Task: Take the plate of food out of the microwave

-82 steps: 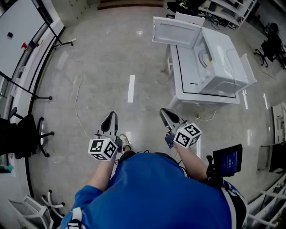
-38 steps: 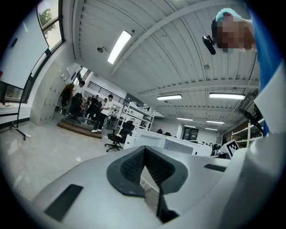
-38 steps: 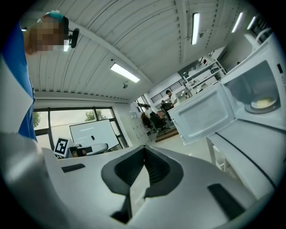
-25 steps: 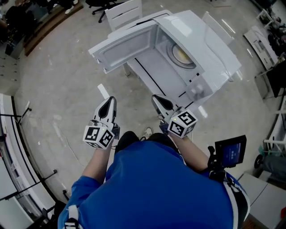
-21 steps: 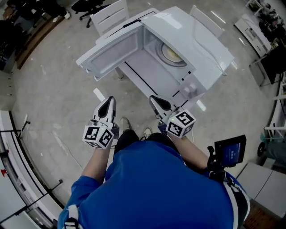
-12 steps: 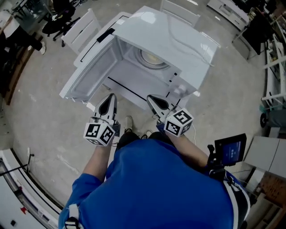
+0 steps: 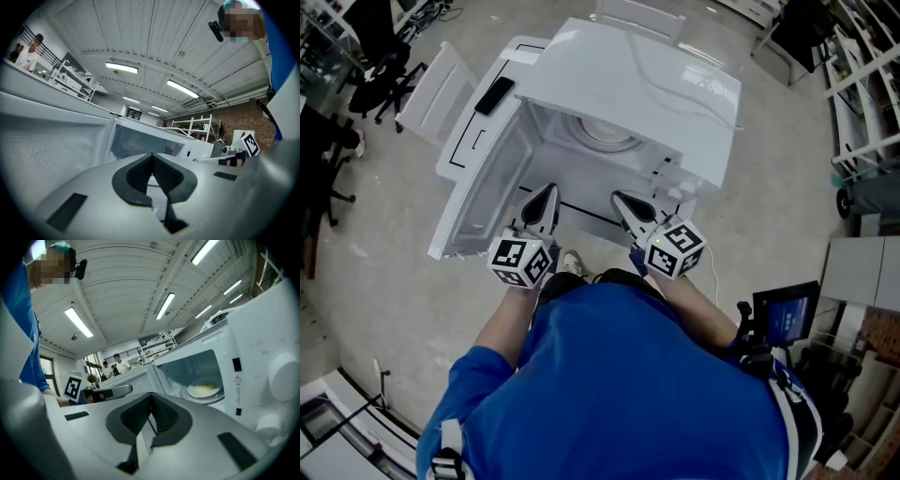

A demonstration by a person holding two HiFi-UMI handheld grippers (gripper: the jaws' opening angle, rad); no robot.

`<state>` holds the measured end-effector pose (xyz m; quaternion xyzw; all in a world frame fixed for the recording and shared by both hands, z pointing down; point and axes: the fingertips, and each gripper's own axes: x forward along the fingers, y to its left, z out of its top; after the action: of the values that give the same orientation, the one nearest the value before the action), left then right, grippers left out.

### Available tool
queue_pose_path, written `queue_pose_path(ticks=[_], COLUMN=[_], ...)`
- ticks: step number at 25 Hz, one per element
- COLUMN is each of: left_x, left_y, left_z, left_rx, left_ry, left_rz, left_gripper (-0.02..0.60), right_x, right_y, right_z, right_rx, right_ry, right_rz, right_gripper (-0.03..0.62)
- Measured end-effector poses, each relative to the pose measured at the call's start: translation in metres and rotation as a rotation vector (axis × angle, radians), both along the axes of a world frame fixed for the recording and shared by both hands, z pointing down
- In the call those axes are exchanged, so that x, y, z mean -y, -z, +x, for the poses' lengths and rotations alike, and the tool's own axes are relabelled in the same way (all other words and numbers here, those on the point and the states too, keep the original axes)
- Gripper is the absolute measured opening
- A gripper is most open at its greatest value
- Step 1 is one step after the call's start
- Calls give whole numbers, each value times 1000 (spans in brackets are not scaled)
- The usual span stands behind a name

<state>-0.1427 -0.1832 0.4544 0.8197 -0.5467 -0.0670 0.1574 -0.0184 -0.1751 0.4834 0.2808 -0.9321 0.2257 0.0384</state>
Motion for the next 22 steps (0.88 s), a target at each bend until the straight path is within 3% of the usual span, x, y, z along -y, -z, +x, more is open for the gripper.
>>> queue_pose_path(ticks=[9, 16, 22], left_x=[30, 45, 65], left_y=[-13, -22, -37], left_z=[-3, 7, 24], left_rx=[16, 35, 152], left_ry=[-150, -220, -248], left_rz=[-13, -25, -37], left_gripper=[9, 9, 10], right_x=[13, 20, 29], right_y=[-8, -13, -17], right_z=[-5, -1, 0], right_rx=[-39, -56, -72], right_ry=[-149, -215, -207], right_rz=[5, 1, 4], right_gripper=[-3, -4, -4])
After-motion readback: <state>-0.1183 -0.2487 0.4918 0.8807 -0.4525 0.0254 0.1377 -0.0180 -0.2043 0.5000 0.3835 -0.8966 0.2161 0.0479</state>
